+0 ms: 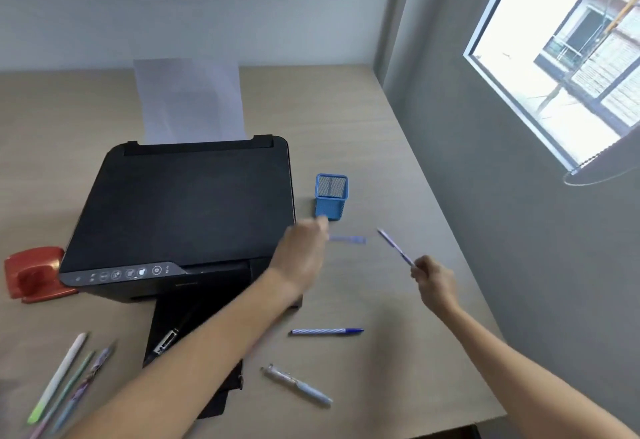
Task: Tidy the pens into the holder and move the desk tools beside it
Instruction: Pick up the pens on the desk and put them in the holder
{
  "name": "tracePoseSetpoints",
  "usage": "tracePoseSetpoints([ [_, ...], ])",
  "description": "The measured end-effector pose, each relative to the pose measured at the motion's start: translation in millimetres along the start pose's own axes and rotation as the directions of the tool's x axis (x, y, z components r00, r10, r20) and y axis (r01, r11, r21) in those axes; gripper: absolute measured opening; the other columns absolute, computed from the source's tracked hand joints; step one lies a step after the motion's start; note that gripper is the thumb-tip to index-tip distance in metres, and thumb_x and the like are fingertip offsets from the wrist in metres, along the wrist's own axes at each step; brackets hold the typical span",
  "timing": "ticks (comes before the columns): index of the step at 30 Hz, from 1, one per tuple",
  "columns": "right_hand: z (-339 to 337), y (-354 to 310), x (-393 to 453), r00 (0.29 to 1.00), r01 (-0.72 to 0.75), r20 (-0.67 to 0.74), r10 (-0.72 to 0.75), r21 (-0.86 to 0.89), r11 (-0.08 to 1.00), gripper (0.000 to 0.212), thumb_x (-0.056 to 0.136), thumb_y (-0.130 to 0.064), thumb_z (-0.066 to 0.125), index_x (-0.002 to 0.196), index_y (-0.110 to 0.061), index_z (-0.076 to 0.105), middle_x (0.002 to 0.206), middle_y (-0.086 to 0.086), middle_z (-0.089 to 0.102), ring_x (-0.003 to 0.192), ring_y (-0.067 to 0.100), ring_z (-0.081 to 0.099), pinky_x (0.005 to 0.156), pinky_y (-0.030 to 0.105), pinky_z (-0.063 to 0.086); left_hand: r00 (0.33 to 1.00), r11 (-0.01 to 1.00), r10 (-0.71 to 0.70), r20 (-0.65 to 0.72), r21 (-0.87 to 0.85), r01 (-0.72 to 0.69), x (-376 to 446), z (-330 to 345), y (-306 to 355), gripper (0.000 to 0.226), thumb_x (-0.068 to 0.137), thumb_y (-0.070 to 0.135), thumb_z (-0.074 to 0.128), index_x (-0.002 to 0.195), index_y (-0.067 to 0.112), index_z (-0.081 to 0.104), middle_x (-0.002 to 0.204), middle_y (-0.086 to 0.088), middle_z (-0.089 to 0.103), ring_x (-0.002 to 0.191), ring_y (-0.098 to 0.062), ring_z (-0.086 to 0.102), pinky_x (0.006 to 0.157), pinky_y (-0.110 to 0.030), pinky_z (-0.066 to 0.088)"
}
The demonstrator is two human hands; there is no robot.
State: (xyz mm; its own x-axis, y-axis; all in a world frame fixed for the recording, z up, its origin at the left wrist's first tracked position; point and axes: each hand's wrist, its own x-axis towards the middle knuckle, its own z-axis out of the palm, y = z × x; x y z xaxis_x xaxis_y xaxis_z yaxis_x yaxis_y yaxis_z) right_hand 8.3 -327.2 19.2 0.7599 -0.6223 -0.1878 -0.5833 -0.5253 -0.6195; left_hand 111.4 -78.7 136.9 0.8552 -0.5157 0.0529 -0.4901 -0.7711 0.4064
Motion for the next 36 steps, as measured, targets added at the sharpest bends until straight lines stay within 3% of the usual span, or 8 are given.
tracePoseSetpoints([
  [3, -21.4, -25.9, 20.5, 0.995, 0.042, -0.096, -0.033, 0.088, 0.995, 0.009, 0.087, -0.005, 0.058, 0.082, -0.004, 0.065, 0.071, 0.006, 0.061, 0.067, 0.024, 0.052, 0.061, 0.026, 0.032, 0.985, 0.991, -0.119, -0.123, -0.070, 0.111, 74.9, 3.6, -3.2, 0.008, 0.088, -0.002, 0.055, 0.084, 0.002, 0.060, 0.080, -0.018, 0.068, 0.072, -0.037, 0.065, 0.064, -0.047, 0.059],
  [12, -17.1, -116.1, 84.9, 0.966, 0.253, -0.089, -0.243, 0.131, 0.958, 0.012, 0.087, -0.010, 0.058, 0.087, -0.002, 0.067, 0.081, 0.017, 0.070, 0.075, 0.031, 0.057, 0.061, 0.029, 0.030, 0.875, 0.863, -0.479, 0.070, -0.143, 0.484, 142.1, 43.8, 15.1, 0.026, 0.088, -0.010, 0.033, 0.072, 0.001, 0.050, 0.078, -0.011, 0.044, 0.077, -0.030, 0.041, 0.068, -0.032, 0.032],
  [14, -6.7, -128.2, 94.5, 0.960, 0.280, -0.055, -0.275, 0.101, 0.955, 0.015, 0.088, -0.011, 0.055, 0.088, -0.001, 0.066, 0.082, 0.020, 0.070, 0.080, 0.036, 0.057, 0.063, 0.031, 0.029, 0.866, 0.852, -0.498, 0.034, -0.167, 0.496, 141.9, 43.7, 18.3, 0.034, 0.083, -0.014, 0.037, 0.058, 0.008, 0.034, 0.068, -0.010, 0.045, 0.074, -0.034, 0.047, 0.065, -0.033, 0.033],
  [22, 28.2, -142.3, 103.0, 0.941, 0.337, 0.026, -0.337, 0.025, 0.941, 0.017, 0.094, -0.014, 0.049, 0.088, -0.002, 0.058, 0.086, 0.019, 0.067, 0.080, 0.034, 0.049, 0.064, 0.033, 0.032, 0.895, 0.899, -0.434, -0.106, 0.003, 0.437, 127.1, 24.1, 12.6, 0.042, 0.081, -0.018, 0.045, 0.053, 0.010, 0.032, 0.094, -0.024, 0.066, 0.077, -0.036, 0.062, 0.059, -0.039, 0.046],
  [25, 34.1, -146.0, 100.7, 0.939, 0.342, 0.019, -0.343, 0.013, 0.939, 0.016, 0.093, -0.008, 0.045, 0.088, -0.001, 0.058, 0.091, 0.019, 0.069, 0.081, 0.032, 0.048, 0.065, 0.032, 0.031, 0.900, 0.898, -0.436, 0.025, 0.076, 0.433, 129.5, 35.8, 12.3, 0.019, 0.085, -0.015, 0.047, 0.087, -0.001, 0.058, 0.106, -0.023, 0.065, 0.095, -0.036, 0.064, 0.065, -0.036, 0.045],
  [29, 35.7, -149.2, 102.0, 0.936, 0.349, 0.043, -0.348, -0.009, 0.937, 0.017, 0.090, -0.005, 0.044, 0.091, 0.000, 0.060, 0.092, 0.019, 0.069, 0.086, 0.034, 0.051, 0.064, 0.032, 0.032, 0.900, 0.904, -0.422, 0.110, 0.133, 0.407, 123.6, 44.1, 8.5, 0.026, 0.089, -0.012, 0.048, 0.112, -0.003, 0.057, 0.114, -0.021, 0.062, 0.102, -0.035, 0.062, 0.071, -0.034, 0.047],
  [34, 36.9, -151.3, 107.3, 0.922, 0.370, 0.139, -0.360, -0.050, 0.928, 0.031, 0.088, 0.007, 0.038, 0.102, 0.000, 0.065, 0.098, 0.020, 0.068, 0.085, 0.030, 0.049, 0.067, 0.034, 0.037, 0.984, 0.983, -0.181, 0.000, -0.041, 0.181, 57.2, 34.2, 10.9, 0.027, 0.088, -0.004, 0.059, 0.114, 0.001, 0.061, 0.117, -0.014, 0.062, 0.103, -0.030, 0.062, 0.085, -0.041, 0.055],
  [36, 37.4, -149.6, 110.1, 0.908, 0.395, 0.170, -0.382, -0.049, 0.917, 0.031, 0.089, 0.005, 0.041, 0.106, -0.002, 0.065, 0.100, 0.021, 0.071, 0.093, 0.040, 0.058, 0.071, 0.035, 0.040, 0.991, 0.984, -0.098, 0.089, -0.143, 0.110, 6.5, 34.6, 10.9, 0.029, 0.088, 0.002, 0.061, 0.117, 0.006, 0.064, 0.115, -0.008, 0.066, 0.103, -0.024, 0.064, 0.092, -0.037, 0.052],
])
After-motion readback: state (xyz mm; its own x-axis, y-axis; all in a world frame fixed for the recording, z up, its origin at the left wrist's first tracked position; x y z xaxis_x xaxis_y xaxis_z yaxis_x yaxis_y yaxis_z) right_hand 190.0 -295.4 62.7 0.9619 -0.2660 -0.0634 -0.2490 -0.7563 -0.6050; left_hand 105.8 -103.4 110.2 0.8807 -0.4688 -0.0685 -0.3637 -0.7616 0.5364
